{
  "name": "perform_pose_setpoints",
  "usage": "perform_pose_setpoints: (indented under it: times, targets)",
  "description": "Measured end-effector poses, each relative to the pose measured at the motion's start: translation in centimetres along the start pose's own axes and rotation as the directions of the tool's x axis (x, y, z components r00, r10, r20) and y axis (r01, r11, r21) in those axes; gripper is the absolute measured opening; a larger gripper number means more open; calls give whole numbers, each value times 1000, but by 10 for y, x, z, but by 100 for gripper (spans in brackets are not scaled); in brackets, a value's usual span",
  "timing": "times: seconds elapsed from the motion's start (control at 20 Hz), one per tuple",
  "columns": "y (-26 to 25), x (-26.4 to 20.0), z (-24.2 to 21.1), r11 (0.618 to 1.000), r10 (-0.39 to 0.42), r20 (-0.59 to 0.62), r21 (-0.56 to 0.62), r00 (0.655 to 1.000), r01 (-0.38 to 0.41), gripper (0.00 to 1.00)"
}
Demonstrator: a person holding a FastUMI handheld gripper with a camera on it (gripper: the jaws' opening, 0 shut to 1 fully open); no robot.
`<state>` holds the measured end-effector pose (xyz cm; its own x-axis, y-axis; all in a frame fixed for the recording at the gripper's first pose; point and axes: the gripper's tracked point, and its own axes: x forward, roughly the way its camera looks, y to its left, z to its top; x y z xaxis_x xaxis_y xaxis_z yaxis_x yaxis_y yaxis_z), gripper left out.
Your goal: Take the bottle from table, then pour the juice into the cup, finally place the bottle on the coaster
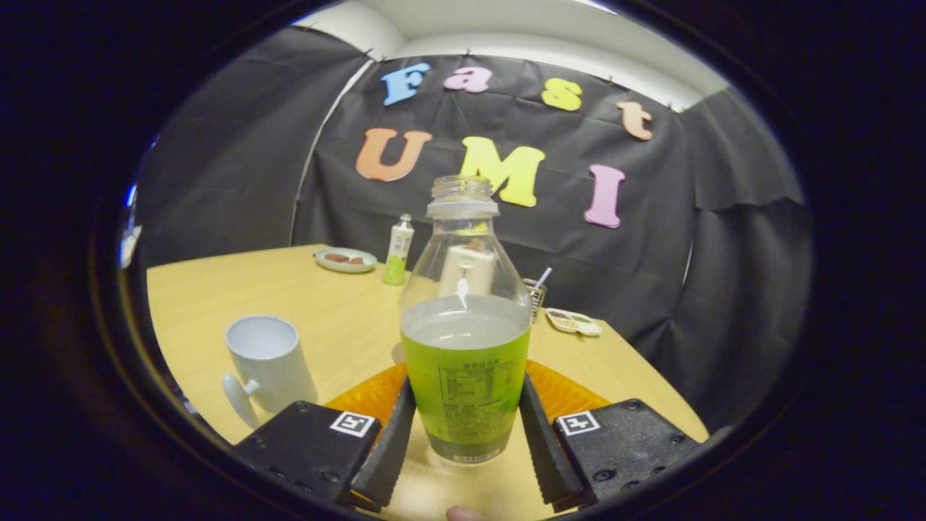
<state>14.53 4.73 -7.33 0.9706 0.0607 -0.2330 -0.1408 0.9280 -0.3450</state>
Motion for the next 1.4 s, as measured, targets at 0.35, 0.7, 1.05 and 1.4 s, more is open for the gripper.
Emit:
perform_pose_setpoints:
  times: [0.35, 0.7, 1.05, 1.4]
  targets:
    - [-3, 0, 5, 935, -93, -9, -344, 996, 84, 77]
    - [3, 0, 31, 730, -180, 152, -642, 972, 236, 77]
    - [11, 1, 34, 583, -215, 191, -761, 958, 283, 77]
    - [15, 3, 44, 451, -201, 231, -841, 952, 299, 77]
